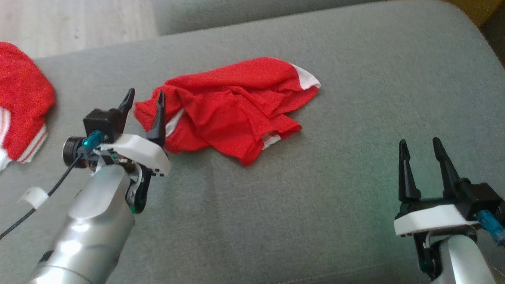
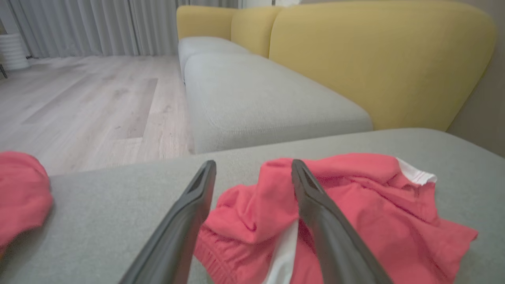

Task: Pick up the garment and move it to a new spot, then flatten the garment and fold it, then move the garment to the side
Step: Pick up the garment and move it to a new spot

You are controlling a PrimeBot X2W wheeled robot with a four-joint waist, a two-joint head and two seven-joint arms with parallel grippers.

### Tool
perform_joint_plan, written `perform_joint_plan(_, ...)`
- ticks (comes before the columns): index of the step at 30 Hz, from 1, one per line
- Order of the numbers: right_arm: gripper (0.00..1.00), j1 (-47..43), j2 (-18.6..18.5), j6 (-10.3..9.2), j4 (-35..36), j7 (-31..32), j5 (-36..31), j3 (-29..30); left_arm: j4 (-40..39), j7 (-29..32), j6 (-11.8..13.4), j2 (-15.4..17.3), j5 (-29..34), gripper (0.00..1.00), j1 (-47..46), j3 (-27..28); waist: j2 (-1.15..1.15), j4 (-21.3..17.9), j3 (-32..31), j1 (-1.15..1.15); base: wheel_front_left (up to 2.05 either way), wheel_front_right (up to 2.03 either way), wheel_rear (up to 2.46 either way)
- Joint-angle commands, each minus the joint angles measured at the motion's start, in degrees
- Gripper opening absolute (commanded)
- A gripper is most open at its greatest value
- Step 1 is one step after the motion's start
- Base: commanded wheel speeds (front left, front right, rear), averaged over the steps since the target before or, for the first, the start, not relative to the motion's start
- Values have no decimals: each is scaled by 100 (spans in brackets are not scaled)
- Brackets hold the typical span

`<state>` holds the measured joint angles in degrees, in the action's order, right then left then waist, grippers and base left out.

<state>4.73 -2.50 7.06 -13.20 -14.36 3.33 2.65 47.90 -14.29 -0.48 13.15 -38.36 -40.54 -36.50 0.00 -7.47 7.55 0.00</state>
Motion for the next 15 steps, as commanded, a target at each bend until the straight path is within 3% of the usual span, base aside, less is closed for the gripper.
perform_joint_plan(1, 100, 87, -38, 43, 143, -63, -59, -93, -253, -68, 48, 139, 83, 100, -70, 301, 0, 197, -250, 0, 0, 0, 0)
perform_joint_plan(15, 100, -363, -38, 43, 88, -63, -24, -106, -1893, -70, 465, 27, 663, 100, 2066, 1244, 0, 831, -1005, 0, 0, 0, 0)
